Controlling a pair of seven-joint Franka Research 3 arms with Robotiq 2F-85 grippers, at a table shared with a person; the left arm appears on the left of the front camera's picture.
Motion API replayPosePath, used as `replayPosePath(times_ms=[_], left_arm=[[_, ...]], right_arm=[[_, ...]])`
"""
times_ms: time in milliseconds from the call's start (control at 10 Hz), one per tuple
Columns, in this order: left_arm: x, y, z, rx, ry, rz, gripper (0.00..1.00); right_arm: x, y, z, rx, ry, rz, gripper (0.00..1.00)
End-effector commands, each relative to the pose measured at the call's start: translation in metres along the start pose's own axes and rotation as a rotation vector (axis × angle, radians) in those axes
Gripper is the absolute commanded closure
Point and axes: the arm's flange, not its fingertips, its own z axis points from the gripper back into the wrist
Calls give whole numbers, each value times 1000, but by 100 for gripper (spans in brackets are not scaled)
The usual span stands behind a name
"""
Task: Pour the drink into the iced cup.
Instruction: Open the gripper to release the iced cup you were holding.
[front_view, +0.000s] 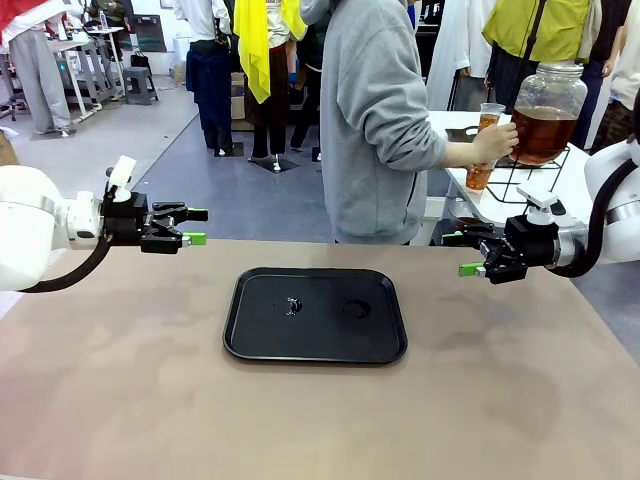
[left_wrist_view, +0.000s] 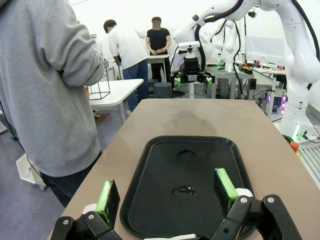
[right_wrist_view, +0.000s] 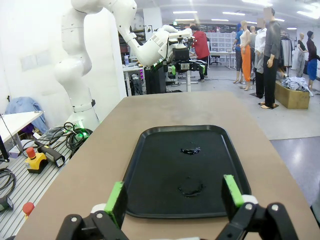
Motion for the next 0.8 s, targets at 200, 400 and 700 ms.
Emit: replayPosePath(times_ms=[200,400,700], left_arm=[[3,0,0,-3,-3,2,0],[3,0,0,-3,-3,2,0],[3,0,0,-3,-3,2,0]], right_arm=[[5,-1,-2,0,9,-3,0],[5,-1,-2,0,9,-3,0],[5,-1,-2,0,9,-3,0]])
